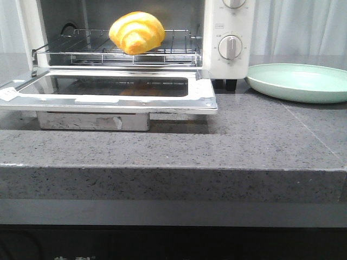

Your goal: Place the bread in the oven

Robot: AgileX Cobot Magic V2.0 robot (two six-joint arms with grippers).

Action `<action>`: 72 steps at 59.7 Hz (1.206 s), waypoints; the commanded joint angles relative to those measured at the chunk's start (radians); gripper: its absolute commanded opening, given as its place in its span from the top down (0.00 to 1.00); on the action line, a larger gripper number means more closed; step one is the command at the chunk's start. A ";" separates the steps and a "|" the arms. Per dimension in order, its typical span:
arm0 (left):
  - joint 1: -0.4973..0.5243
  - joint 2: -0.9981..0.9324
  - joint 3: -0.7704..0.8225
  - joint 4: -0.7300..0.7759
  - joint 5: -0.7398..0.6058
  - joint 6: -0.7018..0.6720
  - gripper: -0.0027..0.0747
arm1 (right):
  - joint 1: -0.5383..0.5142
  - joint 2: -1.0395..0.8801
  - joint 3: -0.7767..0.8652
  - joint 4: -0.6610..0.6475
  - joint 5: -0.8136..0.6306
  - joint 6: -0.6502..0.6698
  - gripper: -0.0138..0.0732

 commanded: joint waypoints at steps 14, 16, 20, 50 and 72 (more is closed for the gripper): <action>0.003 0.006 -0.027 -0.004 -0.075 -0.008 0.99 | -0.030 -0.351 0.187 -0.024 -0.095 -0.008 0.91; 0.003 0.006 -0.027 -0.004 -0.075 -0.008 0.99 | -0.030 -0.388 0.221 -0.024 -0.103 -0.008 0.91; 0.003 0.006 -0.027 -0.004 -0.075 -0.008 0.99 | -0.029 -0.479 0.287 -0.024 -0.123 -0.008 0.91; 0.003 0.006 -0.027 -0.004 -0.075 -0.008 0.99 | 0.044 -0.824 0.597 -0.026 -0.190 -0.008 0.91; 0.003 0.006 -0.027 -0.004 -0.075 -0.008 0.99 | 0.044 -0.825 0.597 -0.018 -0.217 -0.008 0.91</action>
